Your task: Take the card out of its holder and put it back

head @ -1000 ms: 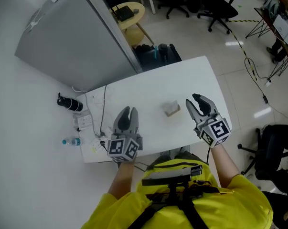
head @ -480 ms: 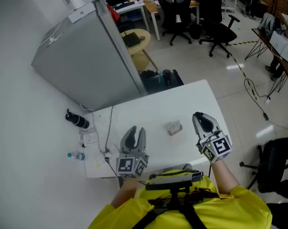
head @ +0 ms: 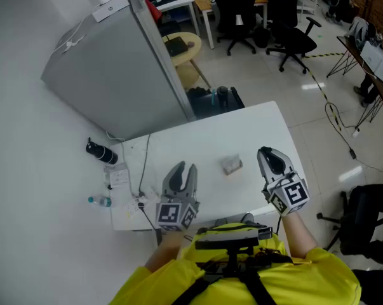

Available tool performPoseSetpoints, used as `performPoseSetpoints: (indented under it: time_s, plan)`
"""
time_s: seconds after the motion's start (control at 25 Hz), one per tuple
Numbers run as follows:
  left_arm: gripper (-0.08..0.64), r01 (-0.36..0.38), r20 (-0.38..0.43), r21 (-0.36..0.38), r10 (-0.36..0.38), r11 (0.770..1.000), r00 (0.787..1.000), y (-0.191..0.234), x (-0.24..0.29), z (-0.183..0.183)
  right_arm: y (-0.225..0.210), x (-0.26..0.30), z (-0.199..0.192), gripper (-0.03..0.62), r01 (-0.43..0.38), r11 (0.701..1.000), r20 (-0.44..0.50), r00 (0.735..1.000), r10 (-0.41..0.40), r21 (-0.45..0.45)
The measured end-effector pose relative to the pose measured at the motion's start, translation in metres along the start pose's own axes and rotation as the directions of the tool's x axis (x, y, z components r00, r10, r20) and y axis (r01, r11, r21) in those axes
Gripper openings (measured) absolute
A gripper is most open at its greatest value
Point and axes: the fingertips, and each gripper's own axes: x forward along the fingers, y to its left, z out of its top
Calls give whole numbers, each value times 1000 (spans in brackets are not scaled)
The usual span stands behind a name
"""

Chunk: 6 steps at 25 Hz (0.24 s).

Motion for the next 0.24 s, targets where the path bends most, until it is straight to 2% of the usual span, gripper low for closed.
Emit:
performPoseSetpoints:
  time_s: [0.24]
  plan:
    - [107, -16, -36, 27, 17, 1000, 999, 1, 1, -10, 5, -3, 2, 37, -18, 1000, 14, 1000, 18, -10]
